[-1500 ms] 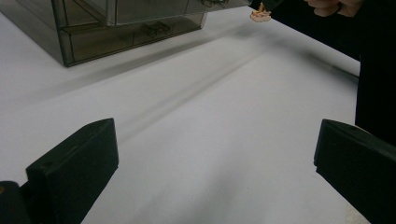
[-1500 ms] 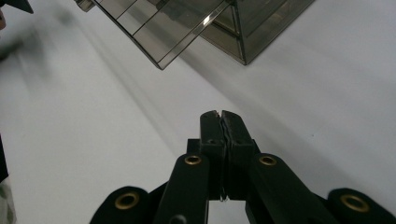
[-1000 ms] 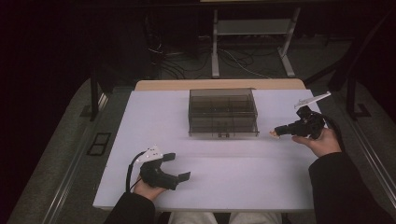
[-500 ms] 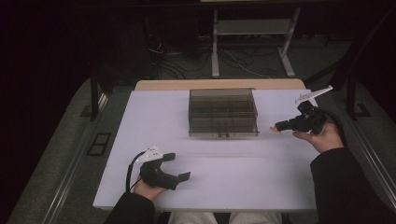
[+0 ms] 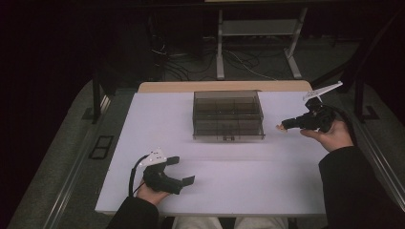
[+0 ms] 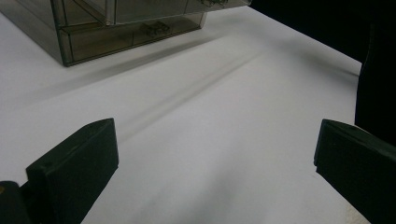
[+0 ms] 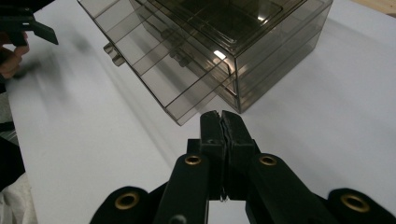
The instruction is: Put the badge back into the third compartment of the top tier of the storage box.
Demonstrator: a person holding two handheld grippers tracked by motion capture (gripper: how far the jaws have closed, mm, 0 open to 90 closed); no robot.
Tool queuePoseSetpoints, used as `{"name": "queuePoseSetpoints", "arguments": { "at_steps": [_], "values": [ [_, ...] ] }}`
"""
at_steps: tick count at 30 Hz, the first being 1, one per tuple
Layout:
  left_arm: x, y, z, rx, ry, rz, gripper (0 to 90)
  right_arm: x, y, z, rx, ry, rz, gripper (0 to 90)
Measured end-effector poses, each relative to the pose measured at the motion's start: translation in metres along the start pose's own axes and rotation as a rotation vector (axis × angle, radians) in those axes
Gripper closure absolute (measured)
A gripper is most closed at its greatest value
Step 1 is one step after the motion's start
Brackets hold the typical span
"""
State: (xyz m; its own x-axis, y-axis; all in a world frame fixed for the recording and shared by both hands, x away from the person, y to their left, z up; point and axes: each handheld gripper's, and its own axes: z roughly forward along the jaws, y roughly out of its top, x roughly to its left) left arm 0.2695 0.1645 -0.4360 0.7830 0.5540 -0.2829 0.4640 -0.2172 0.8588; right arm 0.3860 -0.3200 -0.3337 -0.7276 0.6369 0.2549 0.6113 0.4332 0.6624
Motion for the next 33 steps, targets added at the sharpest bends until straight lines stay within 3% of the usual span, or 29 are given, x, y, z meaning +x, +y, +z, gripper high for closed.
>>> {"name": "queuePoseSetpoints", "arguments": {
  "at_steps": [19,33],
  "values": [
    [0.0,0.0,0.0,0.0,-0.001,0.0,0.0,0.007,0.021,-0.009,-0.016,-0.008,-0.033,87.5],
    [0.0,0.0,0.0,-0.001,-0.001,0.001,0.0,0.015,0.037,-0.006,-0.014,-0.004,-0.065,87.5]
  ]
}}
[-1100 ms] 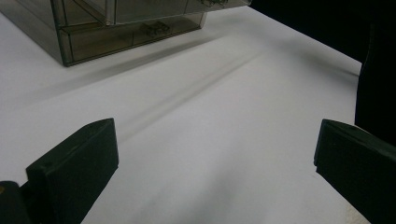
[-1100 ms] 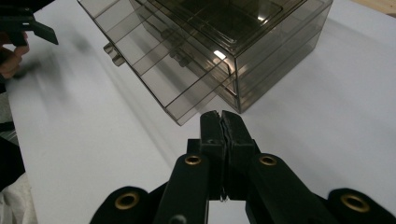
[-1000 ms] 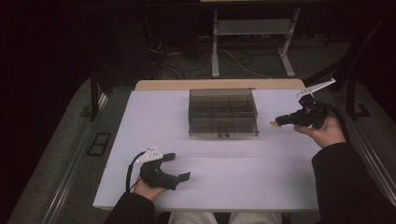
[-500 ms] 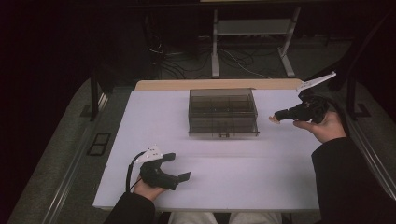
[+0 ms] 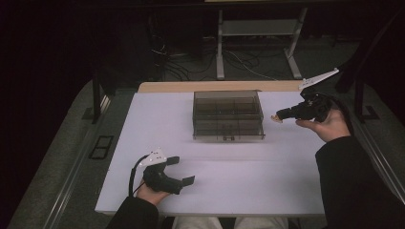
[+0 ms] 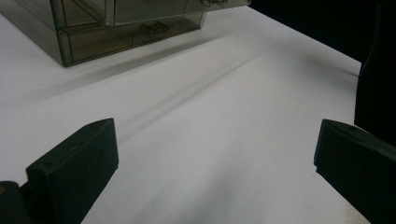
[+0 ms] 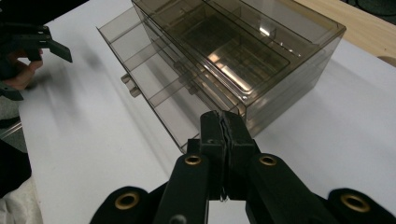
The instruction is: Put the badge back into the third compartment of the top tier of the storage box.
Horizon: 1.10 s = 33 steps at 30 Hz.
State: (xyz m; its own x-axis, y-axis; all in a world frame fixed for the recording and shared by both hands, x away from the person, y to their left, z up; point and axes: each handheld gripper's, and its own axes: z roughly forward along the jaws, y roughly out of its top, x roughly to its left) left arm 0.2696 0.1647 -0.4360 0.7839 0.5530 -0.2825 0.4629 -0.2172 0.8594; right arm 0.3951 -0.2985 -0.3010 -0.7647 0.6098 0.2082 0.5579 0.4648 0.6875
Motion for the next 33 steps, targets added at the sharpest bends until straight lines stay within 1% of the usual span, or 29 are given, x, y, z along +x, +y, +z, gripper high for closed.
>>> {"name": "queuePoseSetpoints", "arguments": {
  "at_steps": [9,11,15,26,33],
  "values": [
    [0.0,0.0,0.0,-0.001,-0.001,0.002,0.0,0.005,0.011,0.002,0.006,0.001,-0.016,87.5],
    [0.0,0.0,0.0,-0.001,-0.002,0.002,0.0,0.006,0.015,0.004,0.004,0.003,-0.025,87.5],
    [0.0,0.0,0.0,-0.001,-0.002,0.003,0.0,0.007,0.017,0.007,0.005,0.006,-0.026,87.5],
    [0.0,0.0,-0.001,-0.001,-0.001,0.004,0.0,0.008,0.024,0.021,0.017,0.024,-0.038,87.5],
    [0.0,0.0,-0.001,-0.004,-0.001,0.002,0.0,0.007,0.026,0.033,0.031,0.035,-0.037,87.5]
  ]
}}
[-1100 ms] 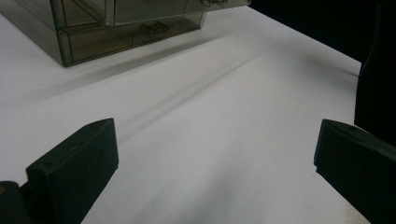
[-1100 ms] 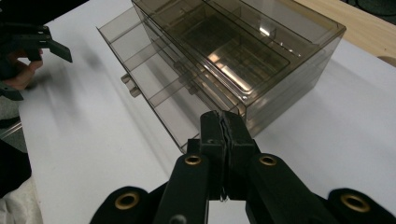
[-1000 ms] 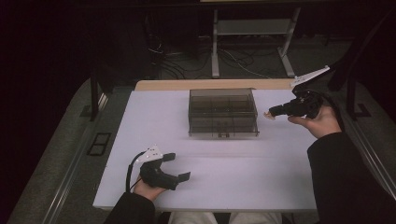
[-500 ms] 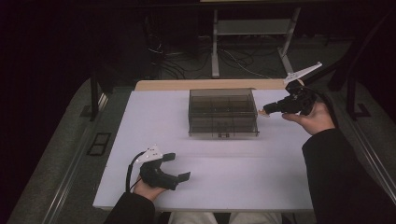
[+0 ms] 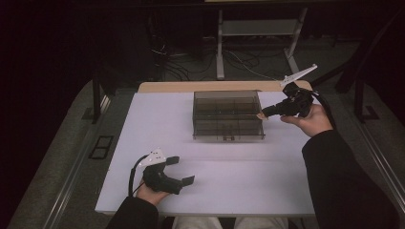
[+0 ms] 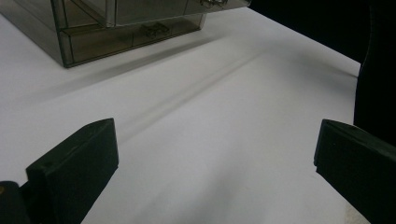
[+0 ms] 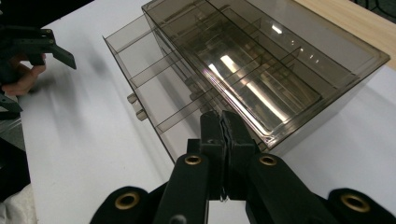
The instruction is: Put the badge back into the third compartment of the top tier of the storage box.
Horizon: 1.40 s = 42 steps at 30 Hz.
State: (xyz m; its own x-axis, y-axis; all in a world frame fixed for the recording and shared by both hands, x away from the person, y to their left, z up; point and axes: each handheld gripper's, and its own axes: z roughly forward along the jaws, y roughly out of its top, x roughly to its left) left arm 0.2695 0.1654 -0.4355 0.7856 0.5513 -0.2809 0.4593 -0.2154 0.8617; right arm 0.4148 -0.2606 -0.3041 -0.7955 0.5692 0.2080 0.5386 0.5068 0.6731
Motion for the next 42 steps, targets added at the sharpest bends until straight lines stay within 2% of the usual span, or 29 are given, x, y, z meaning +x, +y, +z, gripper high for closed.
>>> {"name": "queuePoseSetpoints", "arguments": {
  "at_steps": [42],
  "values": [
    [0.0,0.0,0.0,0.004,-0.002,0.003,0.0,-0.001,0.004,0.044,0.06,0.049,-0.006,87.5]
  ]
}}
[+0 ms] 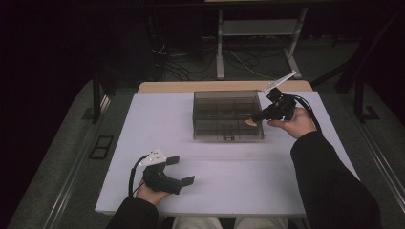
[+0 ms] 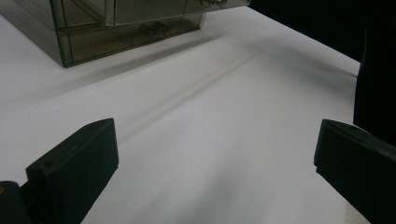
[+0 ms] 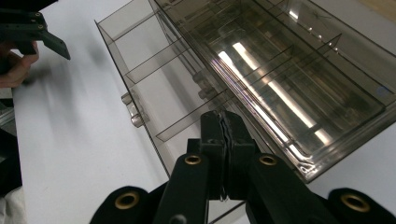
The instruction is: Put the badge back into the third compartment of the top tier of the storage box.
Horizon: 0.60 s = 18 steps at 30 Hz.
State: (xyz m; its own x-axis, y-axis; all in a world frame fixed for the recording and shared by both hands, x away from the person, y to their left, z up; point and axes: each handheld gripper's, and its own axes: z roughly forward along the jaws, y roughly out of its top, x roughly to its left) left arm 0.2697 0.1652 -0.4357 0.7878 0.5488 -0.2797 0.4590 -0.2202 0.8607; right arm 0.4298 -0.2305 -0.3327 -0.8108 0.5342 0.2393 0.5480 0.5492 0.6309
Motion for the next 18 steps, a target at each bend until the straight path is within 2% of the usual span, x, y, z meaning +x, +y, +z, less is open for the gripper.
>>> {"name": "queuePoseSetpoints", "arguments": {
  "at_steps": [18],
  "values": [
    [0.0,0.0,0.0,0.002,-0.002,-0.001,0.0,0.001,-0.002,0.02,0.036,0.034,0.005,87.4]
  ]
}}
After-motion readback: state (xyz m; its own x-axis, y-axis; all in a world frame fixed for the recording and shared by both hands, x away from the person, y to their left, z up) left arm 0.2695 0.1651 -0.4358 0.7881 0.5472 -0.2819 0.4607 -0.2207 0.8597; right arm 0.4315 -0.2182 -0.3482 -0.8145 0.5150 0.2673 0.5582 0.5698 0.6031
